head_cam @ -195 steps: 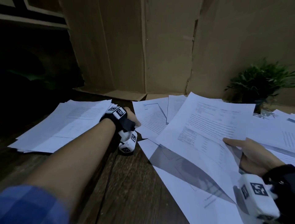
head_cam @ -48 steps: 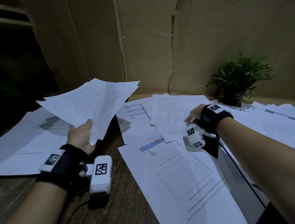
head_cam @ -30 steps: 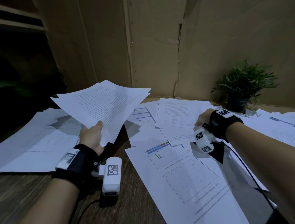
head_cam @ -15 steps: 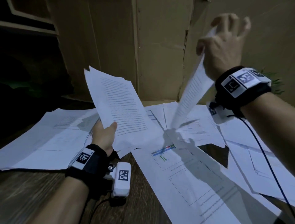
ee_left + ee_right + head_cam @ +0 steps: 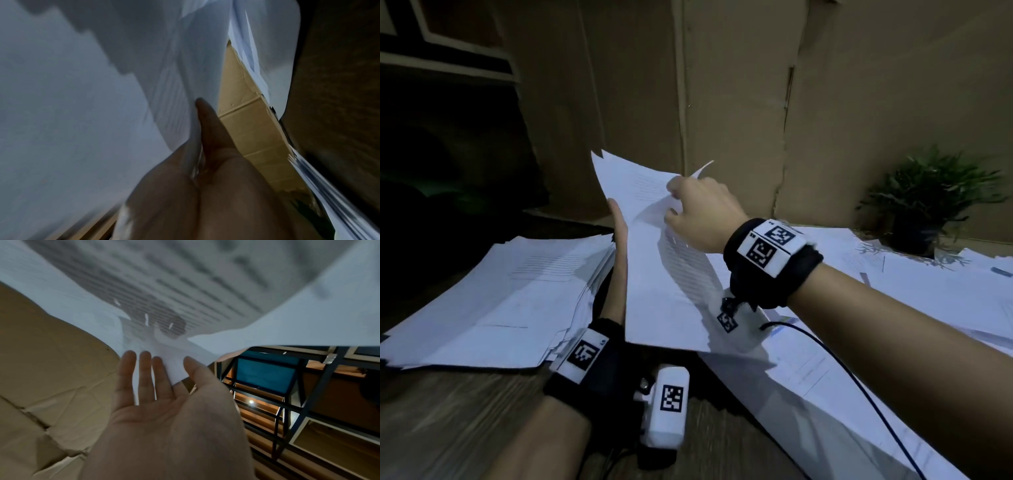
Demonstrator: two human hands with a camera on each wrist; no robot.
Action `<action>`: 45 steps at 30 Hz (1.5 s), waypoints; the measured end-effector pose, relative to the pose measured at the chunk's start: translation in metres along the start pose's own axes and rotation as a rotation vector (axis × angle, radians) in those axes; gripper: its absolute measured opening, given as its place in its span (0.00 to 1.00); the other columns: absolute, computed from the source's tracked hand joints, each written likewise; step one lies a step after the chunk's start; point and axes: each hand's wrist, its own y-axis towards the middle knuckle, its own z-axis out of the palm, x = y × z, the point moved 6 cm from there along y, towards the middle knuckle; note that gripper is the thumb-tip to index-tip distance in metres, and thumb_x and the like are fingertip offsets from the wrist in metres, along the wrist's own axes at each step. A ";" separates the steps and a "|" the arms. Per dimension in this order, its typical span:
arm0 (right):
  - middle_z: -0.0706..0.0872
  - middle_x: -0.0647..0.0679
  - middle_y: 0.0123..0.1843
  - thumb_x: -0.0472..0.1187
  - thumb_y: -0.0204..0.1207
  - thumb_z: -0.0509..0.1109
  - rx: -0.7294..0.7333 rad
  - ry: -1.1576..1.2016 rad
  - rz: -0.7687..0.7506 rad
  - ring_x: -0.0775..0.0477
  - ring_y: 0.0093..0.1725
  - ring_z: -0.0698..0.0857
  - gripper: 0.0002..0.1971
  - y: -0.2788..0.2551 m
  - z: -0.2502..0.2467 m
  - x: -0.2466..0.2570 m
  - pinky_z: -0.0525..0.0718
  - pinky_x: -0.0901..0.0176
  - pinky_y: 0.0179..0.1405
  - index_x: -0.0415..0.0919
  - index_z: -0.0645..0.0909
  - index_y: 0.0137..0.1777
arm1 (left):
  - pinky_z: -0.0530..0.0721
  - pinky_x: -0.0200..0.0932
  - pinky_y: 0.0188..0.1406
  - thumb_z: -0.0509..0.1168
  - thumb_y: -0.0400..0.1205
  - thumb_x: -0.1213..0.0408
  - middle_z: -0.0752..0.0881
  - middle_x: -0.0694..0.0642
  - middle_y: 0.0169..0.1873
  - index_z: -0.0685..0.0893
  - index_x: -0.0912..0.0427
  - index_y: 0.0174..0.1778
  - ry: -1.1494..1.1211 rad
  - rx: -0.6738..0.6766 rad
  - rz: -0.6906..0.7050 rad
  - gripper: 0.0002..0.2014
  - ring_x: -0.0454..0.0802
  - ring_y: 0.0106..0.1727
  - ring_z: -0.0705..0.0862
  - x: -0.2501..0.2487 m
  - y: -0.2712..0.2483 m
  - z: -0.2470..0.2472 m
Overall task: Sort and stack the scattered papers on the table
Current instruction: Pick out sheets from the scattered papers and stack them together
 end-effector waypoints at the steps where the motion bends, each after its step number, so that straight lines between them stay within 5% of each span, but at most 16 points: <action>1: 0.81 0.42 0.56 0.44 0.82 0.61 -0.006 0.004 -0.003 0.34 0.56 0.79 0.16 -0.001 0.000 0.001 0.72 0.50 0.45 0.38 0.76 0.67 | 0.81 0.54 0.66 0.56 0.87 0.44 0.87 0.49 0.65 0.81 0.45 0.70 0.099 0.031 0.026 0.20 0.50 0.67 0.84 -0.001 -0.003 0.000; 5: 0.81 0.42 0.70 0.45 0.83 0.61 -0.052 0.000 -0.031 0.35 0.67 0.79 0.22 -0.003 -0.006 0.001 0.78 0.46 0.57 0.38 0.72 0.75 | 0.77 0.54 0.73 0.54 0.82 0.77 0.79 0.46 0.72 0.79 0.47 0.74 0.274 -0.133 0.072 0.28 0.48 0.73 0.77 0.007 -0.003 -0.029; 12: 0.84 0.37 0.68 0.33 0.77 0.65 0.129 0.351 -0.010 0.40 0.67 0.83 0.34 -0.002 0.012 0.006 0.82 0.46 0.66 0.36 0.62 0.84 | 0.84 0.46 0.58 0.71 0.75 0.38 0.89 0.50 0.58 0.85 0.51 0.62 0.373 -0.209 0.085 0.25 0.52 0.62 0.86 0.005 -0.001 -0.034; 16: 0.77 0.44 0.76 0.31 0.78 0.69 0.229 0.789 -0.001 0.40 0.62 0.86 0.39 -0.005 0.029 -0.011 0.85 0.43 0.66 0.49 0.59 0.87 | 0.85 0.50 0.60 0.71 0.82 0.64 0.86 0.49 0.61 0.83 0.43 0.59 0.427 -0.250 0.113 0.13 0.50 0.63 0.85 0.007 0.005 -0.045; 19: 0.70 0.51 0.80 0.29 0.78 0.71 0.003 0.920 0.165 0.49 0.71 0.78 0.39 -0.010 0.024 -0.054 0.81 0.67 0.63 0.45 0.61 0.86 | 0.89 0.50 0.50 0.64 0.86 0.67 0.90 0.53 0.55 0.85 0.46 0.57 0.365 -0.255 0.058 0.11 0.53 0.53 0.90 0.008 0.003 -0.046; 23: 0.79 0.47 0.68 0.43 0.81 0.74 0.024 0.951 0.570 0.49 0.59 0.80 0.34 -0.032 0.037 -0.122 0.76 0.58 0.54 0.37 0.64 0.82 | 0.87 0.58 0.59 0.61 0.89 0.62 0.92 0.52 0.54 0.86 0.57 0.62 0.291 -0.255 -0.012 0.11 0.55 0.55 0.90 0.014 0.002 -0.048; 27: 0.69 0.47 0.20 0.52 0.81 0.72 0.222 0.898 0.647 0.49 0.19 0.63 0.22 -0.047 0.053 -0.138 0.55 0.55 0.27 0.35 0.80 0.65 | 0.87 0.57 0.58 0.60 0.89 0.60 0.91 0.53 0.54 0.84 0.57 0.62 0.308 -0.273 -0.049 0.12 0.55 0.55 0.90 0.018 0.004 -0.050; 29: 0.67 0.47 0.42 0.55 0.75 0.77 0.272 0.969 0.632 0.34 0.26 0.67 0.31 -0.049 0.064 -0.141 0.62 0.43 0.29 0.33 0.78 0.69 | 0.87 0.57 0.58 0.60 0.89 0.59 0.91 0.53 0.54 0.84 0.57 0.62 0.322 -0.286 -0.061 0.11 0.56 0.56 0.89 0.019 0.004 -0.051; 30: 0.62 0.28 0.70 0.54 0.73 0.78 0.295 0.974 0.629 0.27 0.34 0.70 0.33 -0.048 0.072 -0.145 0.70 0.41 0.33 0.30 0.77 0.69 | 0.87 0.57 0.59 0.60 0.88 0.59 0.91 0.53 0.55 0.84 0.56 0.63 0.326 -0.291 -0.064 0.11 0.56 0.57 0.89 0.020 0.004 -0.052; 31: 0.60 0.46 0.56 0.51 0.74 0.78 0.307 0.970 0.626 0.29 0.38 0.70 0.30 -0.049 0.077 -0.147 0.71 0.43 0.38 0.30 0.78 0.67 | 0.87 0.56 0.59 0.62 0.88 0.60 0.90 0.53 0.56 0.83 0.56 0.64 0.329 -0.284 -0.066 0.11 0.55 0.57 0.89 0.021 0.004 -0.052; 32: 0.83 0.30 0.60 0.47 0.75 0.76 0.299 0.973 0.635 0.35 0.39 0.70 0.25 -0.055 0.070 -0.136 0.71 0.49 0.41 0.31 0.79 0.66 | 0.87 0.55 0.58 0.65 0.86 0.61 0.90 0.53 0.57 0.83 0.55 0.66 0.332 -0.273 -0.070 0.13 0.55 0.57 0.88 0.023 0.004 -0.052; 33: 0.80 0.24 0.70 0.42 0.78 0.74 0.279 0.976 0.632 0.39 0.35 0.73 0.20 -0.058 0.064 -0.130 0.72 0.56 0.37 0.31 0.80 0.66 | 0.87 0.54 0.56 0.68 0.84 0.63 0.89 0.53 0.58 0.81 0.55 0.68 0.333 -0.261 -0.072 0.16 0.54 0.57 0.88 0.024 0.005 -0.051; 36: 0.87 0.40 0.53 0.28 0.86 0.64 0.152 0.990 0.589 0.62 0.14 0.76 0.13 -0.058 0.056 -0.132 0.68 0.75 0.15 0.29 0.78 0.68 | 0.89 0.52 0.48 0.75 0.77 0.69 0.88 0.54 0.57 0.75 0.55 0.69 0.340 -0.283 -0.103 0.26 0.54 0.54 0.89 0.030 0.004 -0.056; 38: 0.85 0.37 0.57 0.25 0.85 0.63 0.073 1.083 0.534 0.65 0.17 0.80 0.13 -0.058 0.050 -0.129 0.73 0.76 0.16 0.28 0.76 0.68 | 0.89 0.51 0.51 0.72 0.78 0.75 0.89 0.58 0.59 0.79 0.62 0.69 0.282 -0.227 -0.177 0.22 0.57 0.57 0.89 0.037 0.005 -0.055; 41: 0.89 0.39 0.57 0.25 0.82 0.67 0.002 1.112 0.521 0.52 0.43 0.92 0.11 -0.052 0.050 -0.131 0.91 0.53 0.52 0.33 0.78 0.63 | 0.85 0.54 0.60 0.66 0.82 0.78 0.87 0.62 0.62 0.81 0.65 0.69 0.206 -0.142 -0.296 0.19 0.61 0.62 0.87 0.046 0.004 -0.054; 45: 0.89 0.44 0.50 0.33 0.84 0.67 0.022 1.134 0.572 0.54 0.36 0.88 0.14 -0.055 0.041 -0.144 0.84 0.60 0.30 0.35 0.78 0.69 | 0.87 0.55 0.55 0.67 0.82 0.77 0.88 0.59 0.58 0.83 0.63 0.64 0.252 -0.335 -0.146 0.15 0.60 0.58 0.88 0.033 0.009 -0.074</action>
